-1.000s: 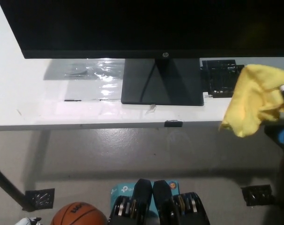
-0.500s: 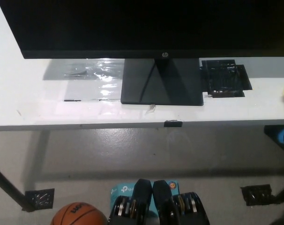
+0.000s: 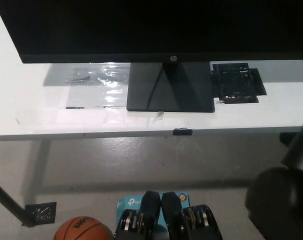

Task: The robot uses its right hand to pick up the cloth kept in the middle of the desk and use it to wipe the monitor in the middle of the desk by swiping its screen twice

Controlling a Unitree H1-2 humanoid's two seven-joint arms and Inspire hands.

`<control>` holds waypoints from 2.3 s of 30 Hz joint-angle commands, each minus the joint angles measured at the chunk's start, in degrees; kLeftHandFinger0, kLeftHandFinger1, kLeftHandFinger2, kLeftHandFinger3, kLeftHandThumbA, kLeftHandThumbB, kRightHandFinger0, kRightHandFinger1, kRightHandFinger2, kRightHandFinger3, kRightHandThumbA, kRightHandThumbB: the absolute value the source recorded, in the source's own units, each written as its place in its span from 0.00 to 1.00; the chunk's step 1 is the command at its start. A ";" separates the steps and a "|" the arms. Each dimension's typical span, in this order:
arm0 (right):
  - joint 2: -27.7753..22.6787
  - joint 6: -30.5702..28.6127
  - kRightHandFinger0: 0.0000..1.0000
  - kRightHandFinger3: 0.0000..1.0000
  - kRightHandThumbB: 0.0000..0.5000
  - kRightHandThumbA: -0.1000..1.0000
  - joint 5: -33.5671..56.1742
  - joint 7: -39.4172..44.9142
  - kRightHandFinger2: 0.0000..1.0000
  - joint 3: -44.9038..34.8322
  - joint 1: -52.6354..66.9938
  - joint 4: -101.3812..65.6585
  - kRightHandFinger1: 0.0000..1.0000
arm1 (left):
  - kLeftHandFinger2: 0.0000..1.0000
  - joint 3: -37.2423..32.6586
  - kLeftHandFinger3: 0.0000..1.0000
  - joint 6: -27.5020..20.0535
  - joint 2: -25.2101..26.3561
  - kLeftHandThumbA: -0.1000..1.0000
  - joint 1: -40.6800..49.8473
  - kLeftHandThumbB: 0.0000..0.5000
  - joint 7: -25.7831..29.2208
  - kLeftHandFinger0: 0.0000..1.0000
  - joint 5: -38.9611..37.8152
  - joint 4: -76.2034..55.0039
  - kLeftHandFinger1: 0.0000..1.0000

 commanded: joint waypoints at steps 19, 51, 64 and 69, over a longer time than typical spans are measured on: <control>6.94 -28.09 0.00 0.26 0.24 0.00 -7.70 1.96 0.23 22.45 -3.39 26.97 0.00 | 0.98 0.24 0.86 -0.20 2.13 0.42 2.66 0.55 -0.23 0.96 2.09 -2.74 1.00; 13.80 -35.63 0.00 0.17 0.20 0.00 -16.97 -5.72 0.13 35.11 -12.49 42.34 0.00 | 1.00 -1.59 0.89 1.40 1.62 0.45 2.55 0.49 -1.88 0.99 3.87 -4.71 1.00; 11.19 -35.63 0.00 0.10 0.29 0.00 -27.06 -15.23 0.17 43.13 -12.40 51.92 0.00 | 1.00 -1.92 0.89 1.59 2.41 0.44 2.70 0.49 -2.46 1.00 4.08 -5.80 1.00; 8.35 -35.63 0.00 0.18 0.14 0.00 -28.52 -15.14 0.33 45.73 -10.88 53.42 0.00 | 1.00 -1.63 0.89 1.45 2.48 0.43 3.12 0.47 -2.48 1.00 4.00 -5.61 1.00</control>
